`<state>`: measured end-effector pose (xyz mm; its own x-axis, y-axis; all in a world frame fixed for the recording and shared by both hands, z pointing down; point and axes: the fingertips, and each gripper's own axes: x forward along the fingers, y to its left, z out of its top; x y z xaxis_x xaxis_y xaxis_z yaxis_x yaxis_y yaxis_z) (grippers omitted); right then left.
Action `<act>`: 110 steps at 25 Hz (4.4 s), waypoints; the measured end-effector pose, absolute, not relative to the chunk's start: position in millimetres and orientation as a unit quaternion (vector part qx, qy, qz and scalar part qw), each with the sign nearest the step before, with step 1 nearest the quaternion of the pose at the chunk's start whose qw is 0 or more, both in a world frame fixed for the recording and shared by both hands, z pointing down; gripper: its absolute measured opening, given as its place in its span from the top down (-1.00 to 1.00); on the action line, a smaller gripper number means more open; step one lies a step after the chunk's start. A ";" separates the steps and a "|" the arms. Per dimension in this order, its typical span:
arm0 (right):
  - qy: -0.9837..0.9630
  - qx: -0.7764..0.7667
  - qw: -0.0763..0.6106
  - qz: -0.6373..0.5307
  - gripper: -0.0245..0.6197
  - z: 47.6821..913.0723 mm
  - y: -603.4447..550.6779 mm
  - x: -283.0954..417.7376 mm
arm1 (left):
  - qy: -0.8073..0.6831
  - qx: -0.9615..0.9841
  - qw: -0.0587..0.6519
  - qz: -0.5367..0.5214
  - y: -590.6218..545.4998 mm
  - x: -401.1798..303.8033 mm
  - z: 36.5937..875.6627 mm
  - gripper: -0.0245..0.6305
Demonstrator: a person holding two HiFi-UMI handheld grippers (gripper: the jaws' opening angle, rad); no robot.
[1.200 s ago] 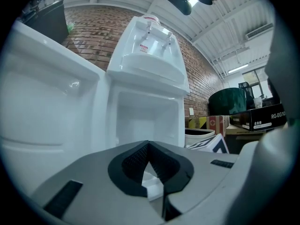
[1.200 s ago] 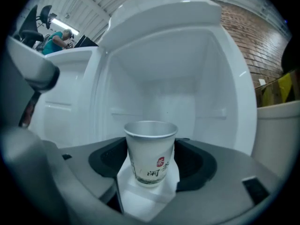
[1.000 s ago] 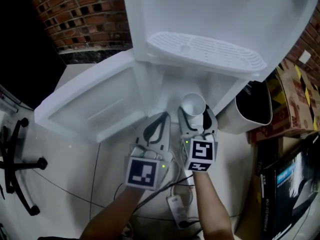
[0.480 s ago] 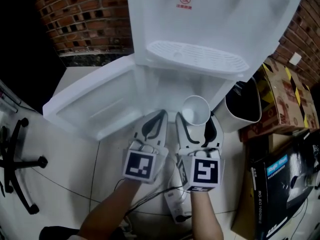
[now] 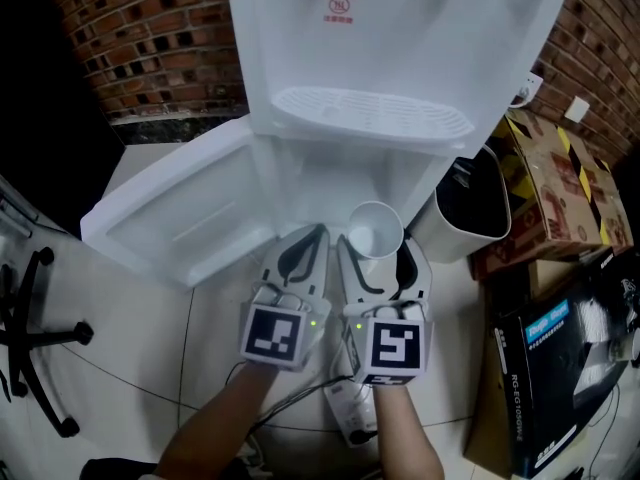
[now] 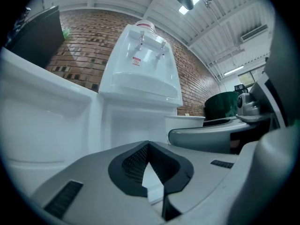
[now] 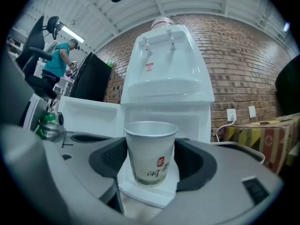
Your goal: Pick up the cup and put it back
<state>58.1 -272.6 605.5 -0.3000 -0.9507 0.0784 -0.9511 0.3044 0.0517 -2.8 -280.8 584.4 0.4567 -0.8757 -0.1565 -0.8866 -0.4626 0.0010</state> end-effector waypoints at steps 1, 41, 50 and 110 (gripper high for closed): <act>-0.806 0.590 0.048 0.002 -0.08 606.3 -273.1 59.0 | 0.519 -0.851 0.037 0.070 -281.3 -3.6 585.3 0.93; -0.796 0.601 0.070 0.032 -0.08 756.7 -451.0 39.3 | 0.536 -0.844 0.002 0.037 -301.8 -35.9 641.9 0.93; -0.803 0.588 0.093 0.040 -0.24 778.8 -452.4 30.8 | 0.537 -0.843 -0.001 0.037 -304.3 -35.4 644.9 0.93; -0.844 0.535 0.030 0.015 0.91 233.0 -186.0 10.1 | 0.544 -0.839 0.018 0.002 -186.2 -31.3 234.5 0.93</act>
<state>10.1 -186.0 233.0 -0.4255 -0.9025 0.0670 -0.9043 0.4269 0.0062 -31.3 -186.2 234.5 0.4091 -0.9122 -0.0237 -0.9124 -0.4084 -0.0275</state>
